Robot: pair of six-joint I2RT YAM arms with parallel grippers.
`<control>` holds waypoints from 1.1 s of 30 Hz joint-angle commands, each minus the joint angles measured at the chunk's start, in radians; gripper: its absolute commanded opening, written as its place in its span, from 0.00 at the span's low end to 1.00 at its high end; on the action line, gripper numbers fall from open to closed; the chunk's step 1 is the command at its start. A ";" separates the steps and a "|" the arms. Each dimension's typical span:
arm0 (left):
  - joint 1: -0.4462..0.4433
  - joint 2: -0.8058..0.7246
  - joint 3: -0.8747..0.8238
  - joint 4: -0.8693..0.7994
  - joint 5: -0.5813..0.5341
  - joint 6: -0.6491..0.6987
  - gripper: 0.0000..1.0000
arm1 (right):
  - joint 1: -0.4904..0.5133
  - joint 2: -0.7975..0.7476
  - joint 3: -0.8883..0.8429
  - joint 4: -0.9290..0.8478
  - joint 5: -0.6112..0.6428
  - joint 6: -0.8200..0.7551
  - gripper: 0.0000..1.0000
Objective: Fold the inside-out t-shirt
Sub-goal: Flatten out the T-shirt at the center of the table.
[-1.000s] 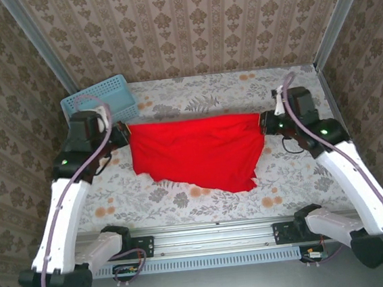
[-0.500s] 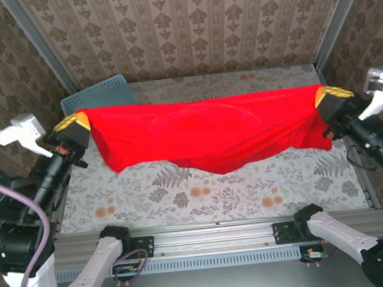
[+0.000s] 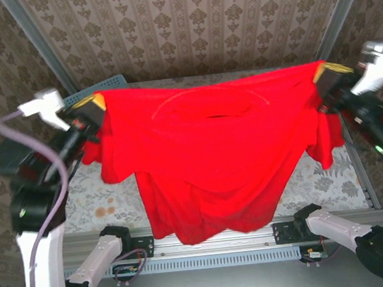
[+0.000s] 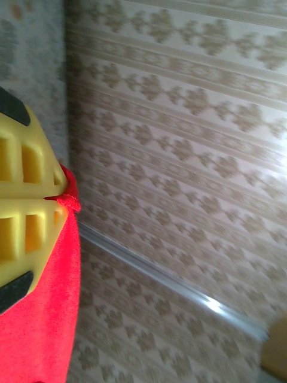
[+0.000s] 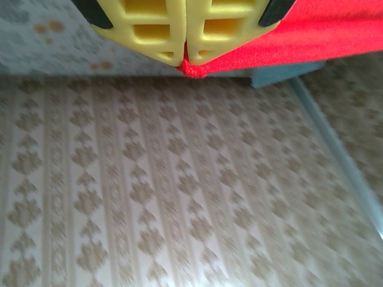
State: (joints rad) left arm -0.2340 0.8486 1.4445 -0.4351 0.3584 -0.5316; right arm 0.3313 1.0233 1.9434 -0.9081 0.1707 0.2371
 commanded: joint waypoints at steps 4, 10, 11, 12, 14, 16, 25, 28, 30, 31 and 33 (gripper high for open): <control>-0.023 0.211 -0.227 0.107 -0.132 -0.037 0.00 | -0.072 0.122 -0.339 0.185 0.087 0.002 0.00; -0.027 0.520 -0.292 0.243 -0.182 -0.062 0.00 | -0.182 0.330 -0.560 0.391 0.012 0.056 0.00; -0.027 0.579 -0.278 0.255 -0.185 -0.069 0.00 | -0.192 0.375 -0.562 0.416 0.009 0.055 0.00; -0.025 0.644 -0.258 0.272 -0.183 -0.074 0.00 | -0.202 0.441 -0.554 0.433 0.004 0.058 0.00; -0.025 0.753 -0.206 0.293 -0.181 -0.086 0.00 | -0.215 0.540 -0.521 0.458 -0.011 0.061 0.00; -0.027 0.867 -0.142 0.310 -0.178 -0.095 0.00 | -0.221 0.649 -0.466 0.476 -0.018 0.059 0.00; -0.024 1.190 0.159 0.248 -0.239 -0.094 0.00 | -0.256 1.052 -0.084 0.405 -0.032 0.043 0.00; -0.022 1.266 0.266 0.193 -0.268 -0.085 0.00 | -0.262 1.144 0.029 0.380 -0.026 0.045 0.00; -0.019 1.314 0.340 0.149 -0.288 -0.085 0.00 | -0.267 1.198 0.102 0.350 -0.023 0.051 0.00; -0.018 1.339 0.381 0.123 -0.293 -0.083 0.01 | -0.271 1.225 0.136 0.340 -0.024 0.054 0.00; -0.017 1.383 0.451 0.072 -0.317 -0.082 0.12 | -0.274 1.273 0.200 0.324 -0.021 0.057 0.04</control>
State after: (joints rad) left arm -0.2562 2.1952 1.8114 -0.2672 0.0998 -0.6121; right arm 0.0677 2.2436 2.0560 -0.5312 0.1452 0.2802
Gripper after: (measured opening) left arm 0.098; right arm 0.069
